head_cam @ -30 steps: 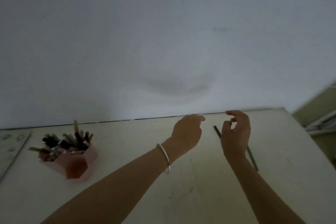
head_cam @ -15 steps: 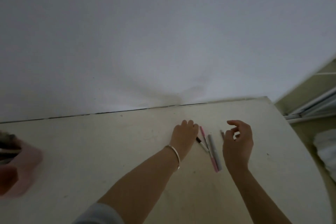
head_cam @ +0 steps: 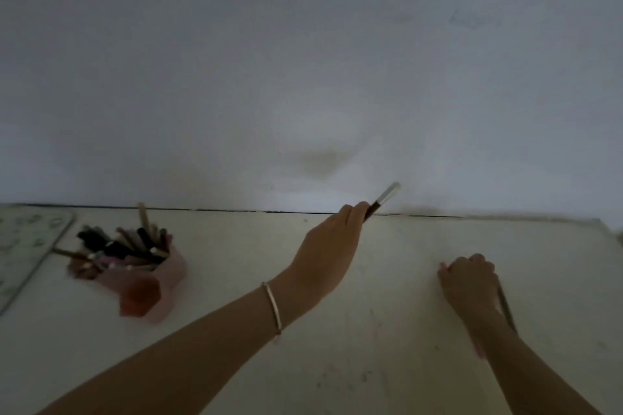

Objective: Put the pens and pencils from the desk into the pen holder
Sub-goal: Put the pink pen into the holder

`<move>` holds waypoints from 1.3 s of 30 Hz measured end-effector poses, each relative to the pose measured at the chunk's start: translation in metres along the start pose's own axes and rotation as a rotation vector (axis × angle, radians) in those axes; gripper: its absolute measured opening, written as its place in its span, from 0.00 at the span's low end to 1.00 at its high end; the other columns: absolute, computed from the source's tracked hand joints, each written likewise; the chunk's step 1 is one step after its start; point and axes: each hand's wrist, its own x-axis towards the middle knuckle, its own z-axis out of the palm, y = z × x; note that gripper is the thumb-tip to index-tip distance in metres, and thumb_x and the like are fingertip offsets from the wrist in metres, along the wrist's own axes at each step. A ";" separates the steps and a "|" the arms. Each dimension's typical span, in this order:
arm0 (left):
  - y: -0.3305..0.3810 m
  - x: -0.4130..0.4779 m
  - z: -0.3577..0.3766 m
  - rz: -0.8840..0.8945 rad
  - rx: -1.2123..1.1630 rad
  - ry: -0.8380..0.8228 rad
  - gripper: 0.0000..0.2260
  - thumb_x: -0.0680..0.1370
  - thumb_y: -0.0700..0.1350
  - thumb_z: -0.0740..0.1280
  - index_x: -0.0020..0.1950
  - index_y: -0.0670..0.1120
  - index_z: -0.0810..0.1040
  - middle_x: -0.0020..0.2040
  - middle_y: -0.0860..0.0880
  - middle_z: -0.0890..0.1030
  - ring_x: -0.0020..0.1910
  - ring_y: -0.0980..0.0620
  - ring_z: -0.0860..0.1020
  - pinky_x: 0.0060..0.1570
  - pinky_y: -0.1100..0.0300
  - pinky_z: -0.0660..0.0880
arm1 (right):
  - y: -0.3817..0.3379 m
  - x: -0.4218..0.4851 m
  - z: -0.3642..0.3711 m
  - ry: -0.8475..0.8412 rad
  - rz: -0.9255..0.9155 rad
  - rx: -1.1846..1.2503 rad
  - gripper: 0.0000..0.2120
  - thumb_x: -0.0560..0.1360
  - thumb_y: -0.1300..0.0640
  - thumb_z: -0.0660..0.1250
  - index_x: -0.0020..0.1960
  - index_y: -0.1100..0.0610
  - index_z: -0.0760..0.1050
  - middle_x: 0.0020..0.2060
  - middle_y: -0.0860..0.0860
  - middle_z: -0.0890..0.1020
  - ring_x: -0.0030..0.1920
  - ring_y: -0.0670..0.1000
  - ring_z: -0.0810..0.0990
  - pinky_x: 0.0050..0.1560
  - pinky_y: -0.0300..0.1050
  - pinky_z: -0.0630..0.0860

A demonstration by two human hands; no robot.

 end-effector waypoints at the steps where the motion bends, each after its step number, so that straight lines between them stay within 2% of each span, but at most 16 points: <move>1: -0.007 -0.006 -0.010 -0.085 -0.092 0.003 0.09 0.80 0.41 0.61 0.60 0.44 0.73 0.45 0.48 0.76 0.35 0.49 0.76 0.33 0.54 0.76 | -0.013 -0.002 -0.006 -0.006 -0.040 0.022 0.20 0.80 0.48 0.58 0.54 0.63 0.80 0.51 0.61 0.77 0.54 0.61 0.76 0.53 0.50 0.73; 3: -0.019 -0.011 -0.035 -0.287 -0.376 0.005 0.05 0.78 0.42 0.61 0.53 0.45 0.73 0.43 0.48 0.77 0.34 0.50 0.76 0.34 0.54 0.75 | -0.042 -0.008 -0.028 -0.031 -0.110 0.282 0.18 0.80 0.53 0.60 0.41 0.63 0.81 0.39 0.62 0.79 0.47 0.63 0.79 0.45 0.50 0.72; 4: -0.026 -0.013 -0.050 -0.393 -0.521 0.016 0.02 0.76 0.42 0.62 0.48 0.46 0.73 0.41 0.49 0.78 0.34 0.51 0.77 0.35 0.55 0.75 | -0.060 -0.013 -0.043 -0.051 -0.148 0.466 0.19 0.80 0.56 0.61 0.34 0.63 0.77 0.32 0.61 0.77 0.42 0.63 0.80 0.41 0.49 0.70; 5: -0.034 -0.014 -0.066 -0.489 -0.641 0.044 0.00 0.75 0.42 0.63 0.45 0.47 0.72 0.38 0.49 0.80 0.34 0.52 0.79 0.36 0.55 0.76 | -0.080 -0.021 -0.061 -0.067 -0.183 0.639 0.20 0.80 0.57 0.61 0.32 0.64 0.76 0.30 0.60 0.77 0.39 0.61 0.79 0.39 0.49 0.68; 7: -0.057 -0.020 -0.104 -0.621 -0.767 0.143 0.02 0.74 0.41 0.65 0.41 0.47 0.74 0.35 0.50 0.81 0.32 0.54 0.82 0.34 0.57 0.78 | -0.123 -0.042 -0.097 -0.095 -0.242 0.991 0.16 0.81 0.58 0.60 0.40 0.66 0.78 0.33 0.57 0.81 0.36 0.54 0.78 0.37 0.45 0.71; 10: -0.102 -0.036 -0.161 -0.694 -0.726 0.259 0.04 0.74 0.42 0.67 0.40 0.50 0.76 0.36 0.51 0.82 0.31 0.55 0.83 0.34 0.64 0.80 | -0.177 -0.086 -0.144 -0.170 -0.390 1.353 0.09 0.80 0.59 0.62 0.47 0.64 0.76 0.33 0.53 0.84 0.28 0.42 0.74 0.31 0.35 0.70; 12: -0.135 -0.055 -0.188 -0.727 -0.603 0.261 0.03 0.73 0.44 0.69 0.40 0.51 0.78 0.35 0.54 0.83 0.31 0.58 0.82 0.31 0.69 0.78 | -0.203 -0.113 -0.164 -0.184 -0.474 1.521 0.04 0.79 0.60 0.63 0.52 0.60 0.74 0.33 0.53 0.84 0.28 0.43 0.75 0.31 0.34 0.71; 14: -0.164 -0.077 -0.205 -0.765 -0.425 0.225 0.02 0.72 0.45 0.70 0.39 0.51 0.79 0.34 0.57 0.82 0.29 0.62 0.79 0.27 0.72 0.72 | -0.224 -0.139 -0.176 -0.152 -0.498 1.683 0.08 0.80 0.61 0.62 0.58 0.53 0.71 0.34 0.54 0.84 0.30 0.45 0.75 0.33 0.34 0.72; 17: -0.190 -0.103 -0.207 -0.775 -0.205 0.142 0.01 0.72 0.45 0.70 0.40 0.51 0.81 0.32 0.60 0.79 0.29 0.65 0.76 0.28 0.72 0.66 | -0.252 -0.170 -0.185 0.041 -0.475 1.820 0.07 0.80 0.61 0.61 0.58 0.53 0.69 0.35 0.53 0.85 0.33 0.46 0.77 0.36 0.36 0.73; 19: -0.198 -0.110 -0.198 -0.750 -0.110 0.107 0.02 0.72 0.47 0.70 0.42 0.50 0.82 0.33 0.60 0.79 0.31 0.65 0.75 0.30 0.71 0.66 | -0.267 -0.184 -0.186 0.139 -0.421 1.868 0.06 0.80 0.61 0.60 0.56 0.53 0.69 0.36 0.53 0.85 0.34 0.47 0.77 0.38 0.38 0.74; 23: -0.211 -0.109 -0.180 -0.735 0.018 -0.019 0.10 0.72 0.51 0.70 0.46 0.47 0.84 0.43 0.50 0.83 0.42 0.50 0.79 0.43 0.55 0.78 | -0.286 -0.198 -0.178 0.240 -0.365 1.863 0.08 0.79 0.65 0.58 0.55 0.54 0.67 0.39 0.55 0.85 0.37 0.49 0.79 0.40 0.41 0.75; 25: -0.214 -0.108 -0.175 -0.729 0.054 -0.092 0.13 0.69 0.55 0.71 0.47 0.48 0.84 0.44 0.50 0.82 0.46 0.50 0.78 0.46 0.54 0.78 | -0.291 -0.201 -0.172 0.261 -0.360 1.843 0.09 0.79 0.65 0.58 0.55 0.53 0.67 0.40 0.55 0.85 0.37 0.50 0.79 0.41 0.43 0.75; 28: -0.219 -0.109 -0.175 -0.740 -0.084 -0.095 0.16 0.67 0.57 0.73 0.49 0.50 0.84 0.45 0.52 0.83 0.48 0.51 0.78 0.48 0.56 0.77 | -0.297 -0.203 -0.161 0.307 -0.389 1.756 0.10 0.79 0.63 0.58 0.54 0.49 0.66 0.41 0.52 0.85 0.37 0.49 0.79 0.43 0.42 0.76; 32: -0.229 -0.110 -0.194 -0.747 -0.228 0.080 0.17 0.70 0.52 0.71 0.57 0.51 0.82 0.47 0.54 0.82 0.43 0.57 0.78 0.47 0.62 0.73 | -0.307 -0.206 -0.142 0.358 -0.518 1.576 0.12 0.80 0.60 0.59 0.53 0.42 0.65 0.42 0.46 0.85 0.40 0.47 0.81 0.41 0.35 0.75; 36: -0.239 -0.107 -0.221 -0.717 -0.246 0.279 0.15 0.73 0.46 0.68 0.59 0.49 0.79 0.46 0.54 0.80 0.39 0.56 0.76 0.46 0.58 0.75 | -0.319 -0.207 -0.127 0.372 -0.661 1.399 0.11 0.81 0.58 0.60 0.55 0.43 0.64 0.44 0.44 0.84 0.43 0.42 0.81 0.39 0.27 0.72; 39: -0.245 -0.108 -0.236 -0.718 -0.283 0.398 0.16 0.73 0.41 0.67 0.60 0.49 0.77 0.47 0.53 0.80 0.36 0.58 0.74 0.42 0.60 0.74 | -0.328 -0.207 -0.115 0.308 -0.750 1.247 0.11 0.81 0.56 0.59 0.55 0.40 0.62 0.42 0.45 0.82 0.44 0.41 0.81 0.40 0.28 0.74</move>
